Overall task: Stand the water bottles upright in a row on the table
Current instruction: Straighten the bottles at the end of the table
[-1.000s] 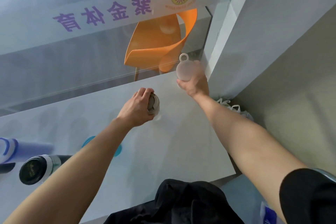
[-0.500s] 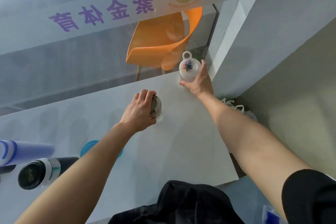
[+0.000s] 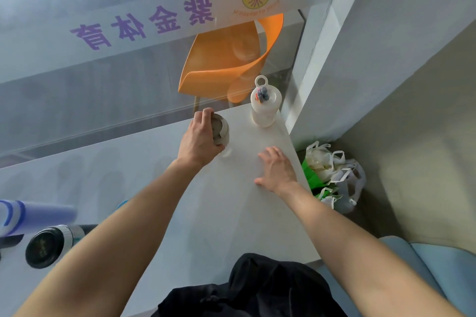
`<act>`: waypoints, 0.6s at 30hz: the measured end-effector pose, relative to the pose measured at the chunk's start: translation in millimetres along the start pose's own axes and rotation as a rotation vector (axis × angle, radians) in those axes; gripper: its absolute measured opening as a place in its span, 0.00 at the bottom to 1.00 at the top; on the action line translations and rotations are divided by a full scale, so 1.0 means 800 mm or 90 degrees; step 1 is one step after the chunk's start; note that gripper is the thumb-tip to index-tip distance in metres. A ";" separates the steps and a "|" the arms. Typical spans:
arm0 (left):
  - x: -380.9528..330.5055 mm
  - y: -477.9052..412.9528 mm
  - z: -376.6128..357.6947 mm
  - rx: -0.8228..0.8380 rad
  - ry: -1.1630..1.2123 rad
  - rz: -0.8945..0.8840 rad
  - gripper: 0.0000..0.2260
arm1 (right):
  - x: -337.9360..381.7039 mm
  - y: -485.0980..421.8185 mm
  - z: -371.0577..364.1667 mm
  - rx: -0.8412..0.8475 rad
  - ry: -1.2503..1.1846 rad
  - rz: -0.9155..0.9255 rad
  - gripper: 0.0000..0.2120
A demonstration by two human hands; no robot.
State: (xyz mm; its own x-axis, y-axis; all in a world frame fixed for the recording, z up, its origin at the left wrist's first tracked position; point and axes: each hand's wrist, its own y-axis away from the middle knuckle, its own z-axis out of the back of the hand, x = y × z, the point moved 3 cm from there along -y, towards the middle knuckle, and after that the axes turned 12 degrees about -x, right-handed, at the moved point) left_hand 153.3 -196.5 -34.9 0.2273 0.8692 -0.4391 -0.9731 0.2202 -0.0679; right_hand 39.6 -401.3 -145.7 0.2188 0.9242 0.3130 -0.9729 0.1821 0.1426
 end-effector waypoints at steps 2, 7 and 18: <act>-0.005 -0.016 -0.002 -0.006 -0.005 -0.001 0.42 | -0.002 0.002 -0.004 -0.003 -0.010 -0.006 0.39; -0.016 -0.053 -0.009 -0.014 -0.011 -0.013 0.46 | -0.003 0.003 -0.009 -0.011 -0.015 -0.014 0.40; -0.008 -0.074 -0.010 -0.009 -0.034 -0.036 0.47 | 0.002 0.003 -0.006 0.008 0.015 -0.017 0.41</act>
State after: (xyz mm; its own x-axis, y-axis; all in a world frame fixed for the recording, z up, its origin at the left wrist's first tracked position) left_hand 209.1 -218.7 -35.5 0.2828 0.8783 -0.3856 -0.9591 0.2632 -0.1037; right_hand 37.7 -397.6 -149.2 0.2433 0.9267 0.2864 -0.9655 0.2032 0.1629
